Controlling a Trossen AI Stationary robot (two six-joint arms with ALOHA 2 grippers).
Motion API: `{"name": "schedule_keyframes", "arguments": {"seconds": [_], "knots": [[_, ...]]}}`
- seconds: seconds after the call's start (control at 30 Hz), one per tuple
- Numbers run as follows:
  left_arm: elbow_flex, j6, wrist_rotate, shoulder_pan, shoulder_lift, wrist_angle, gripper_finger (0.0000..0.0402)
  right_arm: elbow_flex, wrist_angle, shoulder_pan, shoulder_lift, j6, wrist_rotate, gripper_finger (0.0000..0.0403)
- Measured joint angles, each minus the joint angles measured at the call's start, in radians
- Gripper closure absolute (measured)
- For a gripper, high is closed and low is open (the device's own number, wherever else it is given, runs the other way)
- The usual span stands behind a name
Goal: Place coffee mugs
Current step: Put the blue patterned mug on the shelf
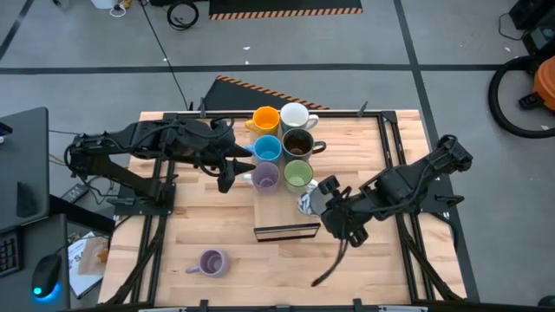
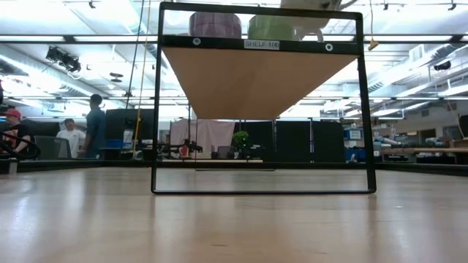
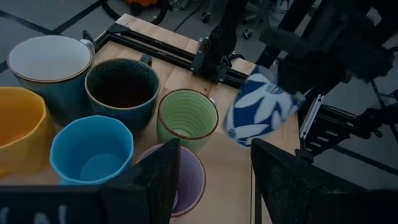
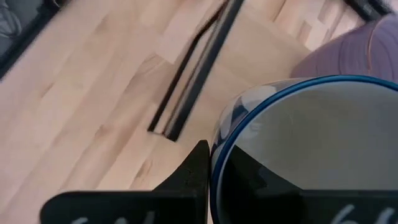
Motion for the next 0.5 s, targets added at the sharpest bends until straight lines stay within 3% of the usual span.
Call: {"name": "schedule_keyframes", "arguments": {"seconds": [0.5], "knots": [[0.000,0.000,0.000,0.000,0.000,-0.003,0.0198,-0.018,0.056,-0.070,0.053,-0.046,-0.109,0.0365]]}}
